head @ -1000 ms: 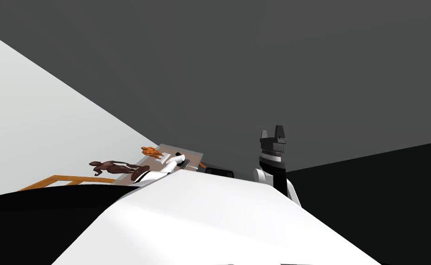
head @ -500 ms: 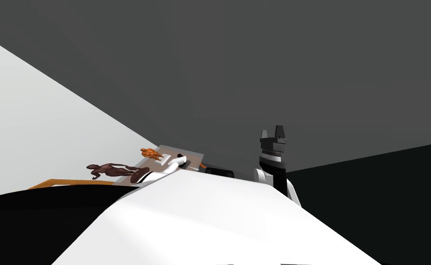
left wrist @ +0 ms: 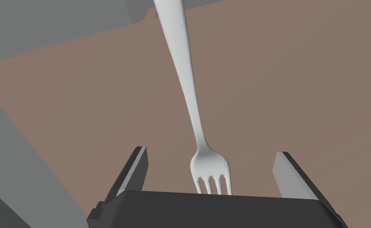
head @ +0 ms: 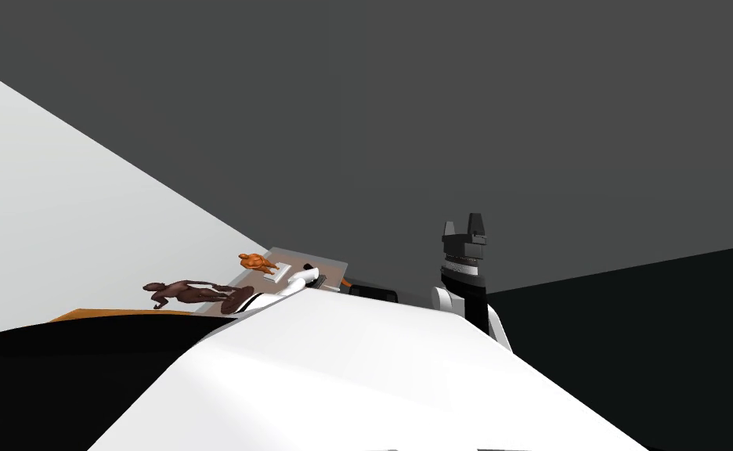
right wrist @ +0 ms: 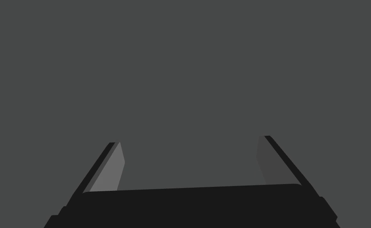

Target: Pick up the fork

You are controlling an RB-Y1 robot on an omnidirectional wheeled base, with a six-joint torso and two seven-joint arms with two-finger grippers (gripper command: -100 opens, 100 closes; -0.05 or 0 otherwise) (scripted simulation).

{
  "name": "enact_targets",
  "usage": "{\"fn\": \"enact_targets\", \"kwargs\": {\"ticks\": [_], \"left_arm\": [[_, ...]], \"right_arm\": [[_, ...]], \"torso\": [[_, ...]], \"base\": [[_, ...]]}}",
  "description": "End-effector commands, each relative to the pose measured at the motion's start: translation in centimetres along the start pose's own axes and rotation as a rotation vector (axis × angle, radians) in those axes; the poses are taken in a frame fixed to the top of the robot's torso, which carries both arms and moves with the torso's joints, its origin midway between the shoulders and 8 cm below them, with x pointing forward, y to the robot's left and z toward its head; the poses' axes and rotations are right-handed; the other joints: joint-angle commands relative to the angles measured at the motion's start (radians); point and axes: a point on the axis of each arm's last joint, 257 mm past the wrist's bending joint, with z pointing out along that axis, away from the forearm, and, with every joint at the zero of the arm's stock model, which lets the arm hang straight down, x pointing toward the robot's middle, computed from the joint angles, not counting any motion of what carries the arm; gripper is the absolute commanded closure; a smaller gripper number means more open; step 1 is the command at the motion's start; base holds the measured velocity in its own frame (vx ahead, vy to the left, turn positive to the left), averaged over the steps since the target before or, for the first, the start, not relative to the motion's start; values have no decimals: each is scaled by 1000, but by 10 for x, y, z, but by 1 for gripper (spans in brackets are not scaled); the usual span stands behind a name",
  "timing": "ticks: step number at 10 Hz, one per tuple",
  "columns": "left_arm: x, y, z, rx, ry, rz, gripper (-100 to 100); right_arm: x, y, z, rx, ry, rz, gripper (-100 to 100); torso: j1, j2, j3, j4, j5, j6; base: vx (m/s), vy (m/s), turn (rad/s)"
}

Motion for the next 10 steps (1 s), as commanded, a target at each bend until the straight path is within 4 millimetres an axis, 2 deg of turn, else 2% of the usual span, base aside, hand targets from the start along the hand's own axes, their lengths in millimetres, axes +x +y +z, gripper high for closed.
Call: {"fn": "enact_targets", "kwargs": {"ticks": [1, 5, 6, 7, 9, 10], "left_arm": [[0, 0, 0, 0, 0, 0, 100], [0, -1, 0, 1, 0, -2, 100], [0, -1, 0, 1, 0, -1, 0], [-14, -2, -8, -1, 0, 6, 100], [-27, -4, -17, -1, 0, 13, 100], [-27, -4, -17, -1, 0, 13, 100]], "right_arm": [[0, 0, 0, 0, 0, 0, 0], [0, 0, 0, 0, 0, 0, 0], [0, 0, 0, 0, 0, 0, 0], [0, 0, 0, 0, 0, 0, 0], [0, 0, 0, 0, 0, 0, 0], [0, 0, 0, 0, 0, 0, 0]], "torso": [[0, 0, 0, 0, 0, 0], [0, 0, 0, 0, 0, 0], [0, 0, 0, 0, 0, 0], [0, 0, 0, 0, 0, 0], [-6, 2, 1, 0, -1, 0], [-7, 2, 1, 0, -2, 0]], "base": [[0, 0, 0], [0, 0, 0], [0, 0, 0], [-16, -59, 46], [-25, -99, 48], [-17, -54, 2]]}}
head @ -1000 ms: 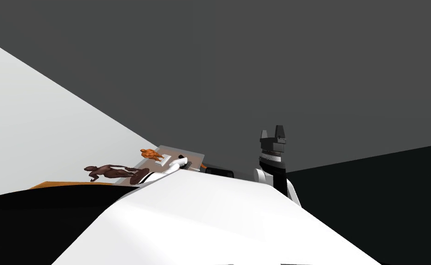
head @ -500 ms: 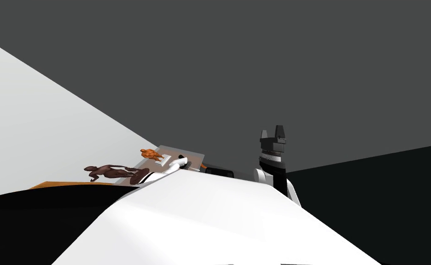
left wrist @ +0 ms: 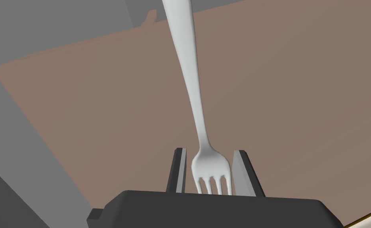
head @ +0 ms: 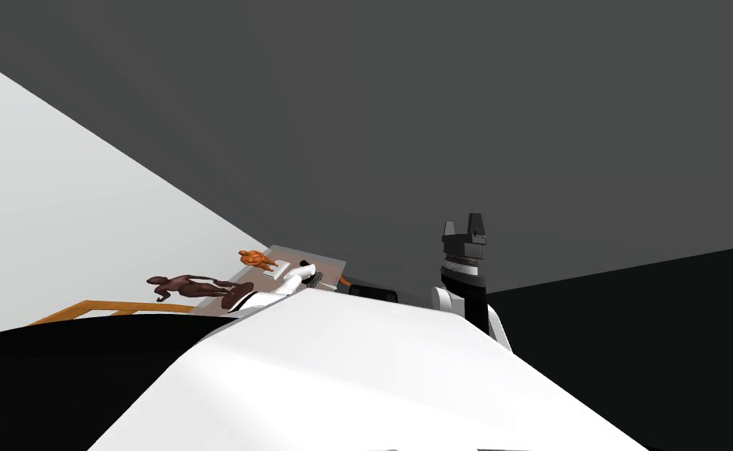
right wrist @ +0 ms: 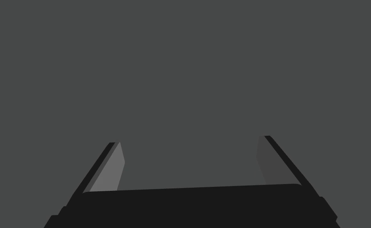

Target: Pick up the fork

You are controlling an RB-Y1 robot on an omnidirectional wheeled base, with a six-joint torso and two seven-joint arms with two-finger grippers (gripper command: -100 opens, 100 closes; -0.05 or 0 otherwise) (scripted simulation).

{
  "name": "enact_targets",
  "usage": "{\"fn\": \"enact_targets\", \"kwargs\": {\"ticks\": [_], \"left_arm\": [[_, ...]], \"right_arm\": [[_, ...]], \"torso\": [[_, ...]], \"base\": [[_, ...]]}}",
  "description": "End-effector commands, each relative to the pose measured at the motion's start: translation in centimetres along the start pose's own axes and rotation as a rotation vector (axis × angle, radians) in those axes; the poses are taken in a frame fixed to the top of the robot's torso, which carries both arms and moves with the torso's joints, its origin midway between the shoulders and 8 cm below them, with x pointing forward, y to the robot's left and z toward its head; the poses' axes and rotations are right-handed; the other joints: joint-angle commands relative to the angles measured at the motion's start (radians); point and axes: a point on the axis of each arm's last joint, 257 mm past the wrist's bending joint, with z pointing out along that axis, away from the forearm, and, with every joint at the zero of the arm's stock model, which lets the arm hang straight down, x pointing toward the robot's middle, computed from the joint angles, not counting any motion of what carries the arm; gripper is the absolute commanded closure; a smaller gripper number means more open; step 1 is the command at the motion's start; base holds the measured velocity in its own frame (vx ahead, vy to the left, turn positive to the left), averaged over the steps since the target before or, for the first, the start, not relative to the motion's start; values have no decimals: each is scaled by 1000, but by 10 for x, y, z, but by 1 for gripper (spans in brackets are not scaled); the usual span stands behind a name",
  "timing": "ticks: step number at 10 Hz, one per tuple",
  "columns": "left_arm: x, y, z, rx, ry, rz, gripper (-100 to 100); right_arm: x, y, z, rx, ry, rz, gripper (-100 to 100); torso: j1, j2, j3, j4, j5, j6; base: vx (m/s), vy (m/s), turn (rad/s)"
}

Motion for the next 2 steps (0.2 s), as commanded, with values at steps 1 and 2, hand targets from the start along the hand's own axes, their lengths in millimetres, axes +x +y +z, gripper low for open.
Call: {"fn": "enact_targets", "kwargs": {"ticks": [1, 2], "left_arm": [[0, 0, 0, 0, 0, 0, 100], [0, 0, 0, 0, 0, 2, 0]], "right_arm": [[0, 0, 0, 0, 0, 0, 0], [0, 0, 0, 0, 0, 0, 0]], "torso": [[0, 0, 0, 0, 0, 0], [2, -1, 0, 0, 1, 0]], "base": [[-4, -19, 0], [-1, -5, 0]]}}
